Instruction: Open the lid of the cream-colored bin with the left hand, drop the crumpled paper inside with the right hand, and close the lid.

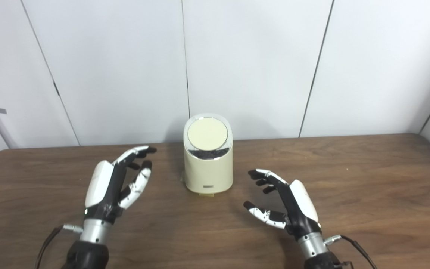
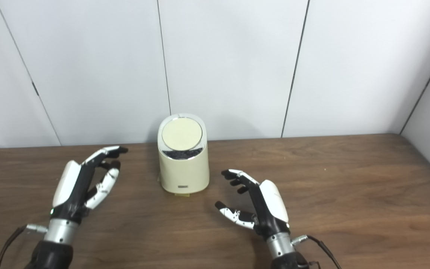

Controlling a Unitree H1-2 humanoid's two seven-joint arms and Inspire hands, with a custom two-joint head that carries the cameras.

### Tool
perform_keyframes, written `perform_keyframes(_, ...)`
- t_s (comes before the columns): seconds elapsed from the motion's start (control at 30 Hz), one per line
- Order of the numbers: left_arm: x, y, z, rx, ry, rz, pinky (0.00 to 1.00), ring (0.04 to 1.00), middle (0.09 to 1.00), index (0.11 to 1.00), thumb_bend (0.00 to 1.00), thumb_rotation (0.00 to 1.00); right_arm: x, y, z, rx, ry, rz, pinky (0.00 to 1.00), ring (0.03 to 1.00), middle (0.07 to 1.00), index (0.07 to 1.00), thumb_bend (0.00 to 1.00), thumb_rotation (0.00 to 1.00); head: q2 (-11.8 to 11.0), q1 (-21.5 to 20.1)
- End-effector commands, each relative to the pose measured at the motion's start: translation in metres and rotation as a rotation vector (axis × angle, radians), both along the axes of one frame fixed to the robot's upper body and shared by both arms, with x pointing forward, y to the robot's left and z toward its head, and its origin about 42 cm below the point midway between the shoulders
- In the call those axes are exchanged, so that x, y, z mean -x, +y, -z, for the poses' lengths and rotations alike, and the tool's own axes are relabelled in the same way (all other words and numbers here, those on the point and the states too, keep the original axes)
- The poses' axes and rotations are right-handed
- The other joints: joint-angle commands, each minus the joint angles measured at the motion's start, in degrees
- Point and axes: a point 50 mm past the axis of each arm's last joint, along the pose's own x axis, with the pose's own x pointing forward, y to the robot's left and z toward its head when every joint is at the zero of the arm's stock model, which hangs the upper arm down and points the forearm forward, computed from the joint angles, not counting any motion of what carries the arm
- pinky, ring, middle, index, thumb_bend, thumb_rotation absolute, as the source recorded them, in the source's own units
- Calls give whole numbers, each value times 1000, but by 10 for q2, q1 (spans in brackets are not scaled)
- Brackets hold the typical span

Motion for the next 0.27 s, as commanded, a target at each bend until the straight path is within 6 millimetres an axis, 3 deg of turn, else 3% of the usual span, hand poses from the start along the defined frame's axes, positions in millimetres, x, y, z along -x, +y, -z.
perform_keyframes(0.0,2,-6,-10,-5,-99,18,599,734,767,758,216,596,12,-9,12,2,20,7,591,709,749,754,269,231,-9,-3)
perform_keyframes(0.13,15,-13,10,-48,-70,34,602,741,773,760,211,497,14,-12,15,2,23,16,595,717,757,752,268,173,-22,-3)
perform_keyframes(0.23,21,-20,26,-42,-64,30,586,727,758,748,206,351,16,-15,18,-3,10,27,586,709,747,746,272,157,-26,-1)
